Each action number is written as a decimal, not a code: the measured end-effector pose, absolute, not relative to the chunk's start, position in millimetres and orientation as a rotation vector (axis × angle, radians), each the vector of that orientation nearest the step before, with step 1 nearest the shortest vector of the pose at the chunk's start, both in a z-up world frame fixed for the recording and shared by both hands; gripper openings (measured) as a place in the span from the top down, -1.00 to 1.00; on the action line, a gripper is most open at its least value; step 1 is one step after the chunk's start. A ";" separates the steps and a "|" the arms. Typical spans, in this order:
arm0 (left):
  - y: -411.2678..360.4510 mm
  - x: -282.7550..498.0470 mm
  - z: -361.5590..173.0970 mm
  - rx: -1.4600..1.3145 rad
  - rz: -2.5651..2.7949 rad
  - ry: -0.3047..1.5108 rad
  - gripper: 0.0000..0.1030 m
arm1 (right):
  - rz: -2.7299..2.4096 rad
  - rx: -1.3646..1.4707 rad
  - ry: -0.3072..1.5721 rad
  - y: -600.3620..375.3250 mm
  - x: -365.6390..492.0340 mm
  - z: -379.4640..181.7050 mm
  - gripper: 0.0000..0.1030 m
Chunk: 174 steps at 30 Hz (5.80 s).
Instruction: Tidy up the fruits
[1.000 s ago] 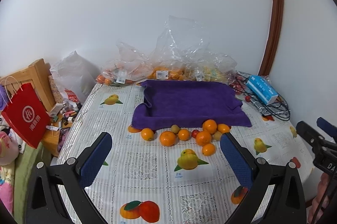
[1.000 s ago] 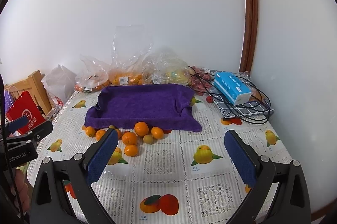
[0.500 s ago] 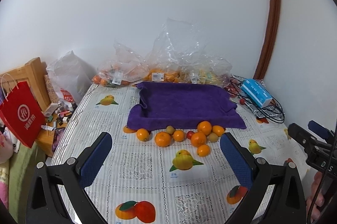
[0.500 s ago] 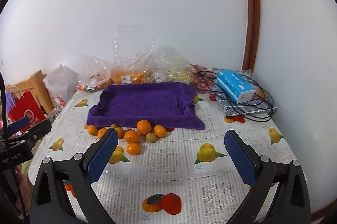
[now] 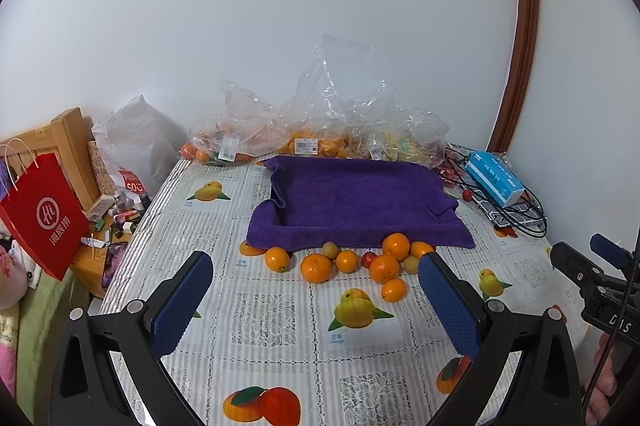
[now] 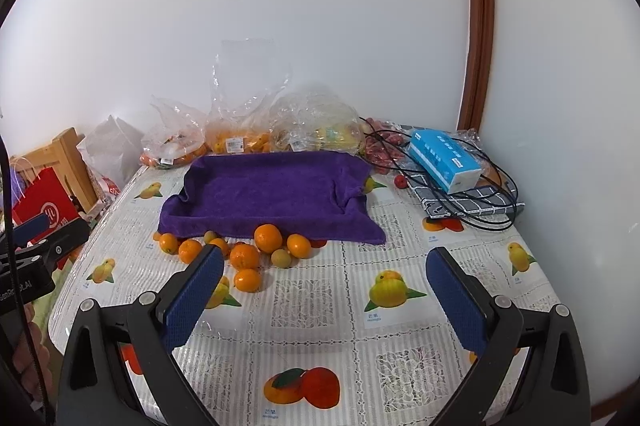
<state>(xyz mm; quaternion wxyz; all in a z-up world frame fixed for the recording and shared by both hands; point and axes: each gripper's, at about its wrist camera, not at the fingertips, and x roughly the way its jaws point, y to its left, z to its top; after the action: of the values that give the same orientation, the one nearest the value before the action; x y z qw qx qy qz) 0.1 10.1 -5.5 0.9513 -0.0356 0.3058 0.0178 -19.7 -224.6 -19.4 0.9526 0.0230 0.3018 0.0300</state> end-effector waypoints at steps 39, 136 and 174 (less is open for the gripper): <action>7.8 3.8 -8.6 -0.042 0.001 0.593 -1.00 | 0.042 0.012 0.598 -218.4 -19.4 -18.4 -0.98; 65.4 161.6 -174.3 -0.113 0.023 0.876 0.35 | 0.261 0.032 0.867 -199.7 171.5 -196.4 0.36; 19.3 230.1 -87.5 -0.085 -0.048 0.684 0.35 | 0.216 0.030 0.627 -203.9 193.6 -84.3 0.37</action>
<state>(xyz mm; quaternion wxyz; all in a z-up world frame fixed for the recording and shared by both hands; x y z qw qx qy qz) 230.1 19.3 -87.5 0.9410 -0.0414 0.3351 -0.0236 193.6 -203.9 -84.3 0.9455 0.0145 0.3076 0.1061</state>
